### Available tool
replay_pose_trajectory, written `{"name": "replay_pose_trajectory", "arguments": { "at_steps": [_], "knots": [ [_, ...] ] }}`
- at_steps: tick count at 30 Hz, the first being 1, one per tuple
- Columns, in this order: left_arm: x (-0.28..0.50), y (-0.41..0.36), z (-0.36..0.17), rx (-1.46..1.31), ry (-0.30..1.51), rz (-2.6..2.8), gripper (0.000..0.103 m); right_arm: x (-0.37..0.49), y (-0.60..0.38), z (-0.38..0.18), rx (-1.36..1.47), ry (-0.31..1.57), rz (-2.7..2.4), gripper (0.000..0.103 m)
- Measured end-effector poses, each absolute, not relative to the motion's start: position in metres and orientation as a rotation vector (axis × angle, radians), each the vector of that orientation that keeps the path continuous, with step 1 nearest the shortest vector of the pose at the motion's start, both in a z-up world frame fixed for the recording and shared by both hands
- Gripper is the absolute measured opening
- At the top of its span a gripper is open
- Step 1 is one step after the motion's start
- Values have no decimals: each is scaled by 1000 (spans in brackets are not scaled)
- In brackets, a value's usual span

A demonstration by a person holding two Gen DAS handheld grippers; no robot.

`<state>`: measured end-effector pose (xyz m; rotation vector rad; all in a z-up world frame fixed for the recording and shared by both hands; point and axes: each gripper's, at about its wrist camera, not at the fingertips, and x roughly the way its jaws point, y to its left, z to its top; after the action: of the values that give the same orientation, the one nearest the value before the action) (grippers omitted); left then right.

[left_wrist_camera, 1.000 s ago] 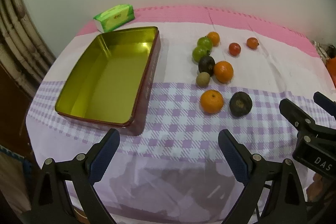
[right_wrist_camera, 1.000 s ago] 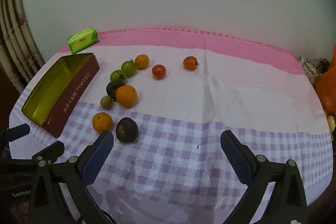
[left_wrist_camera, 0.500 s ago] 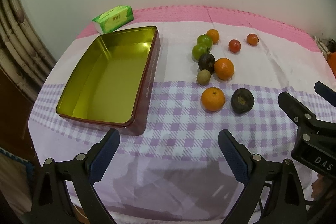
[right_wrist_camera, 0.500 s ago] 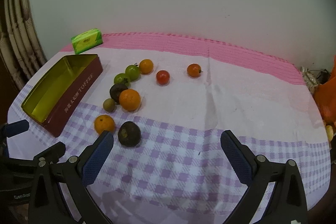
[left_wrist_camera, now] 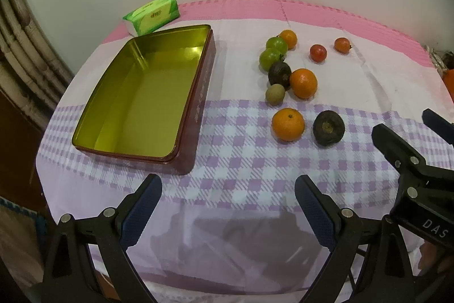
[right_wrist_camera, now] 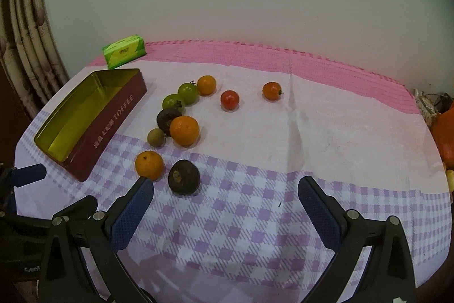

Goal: Organize fruits
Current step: 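Move both tools toward the fruits beside the tin tray, then grasp the dark brown fruit with the right tool while the left tool grasps a mandarin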

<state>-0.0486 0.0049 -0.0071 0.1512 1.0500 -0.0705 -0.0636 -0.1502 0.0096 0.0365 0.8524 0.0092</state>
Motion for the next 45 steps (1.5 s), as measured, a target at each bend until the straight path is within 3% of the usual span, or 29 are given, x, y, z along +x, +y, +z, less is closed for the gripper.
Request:
{"name": "replay_pose_trajectory", "arguments": {
  "at_steps": [16,22,34,45],
  "knots": [
    [-45,8,-13,152,1066,-53,94,-61,-147,3,34,877,15,96],
    [-44,12,-14,141,1061,-53,94,-62,-144,0,35,885,38,87],
    [-44,16,-12,130,1055,-49,94,-64,-139,-1,26,881,52,86],
    [-40,29,-15,105,1058,-51,90,-59,-129,-16,50,909,158,61]
  ]
}}
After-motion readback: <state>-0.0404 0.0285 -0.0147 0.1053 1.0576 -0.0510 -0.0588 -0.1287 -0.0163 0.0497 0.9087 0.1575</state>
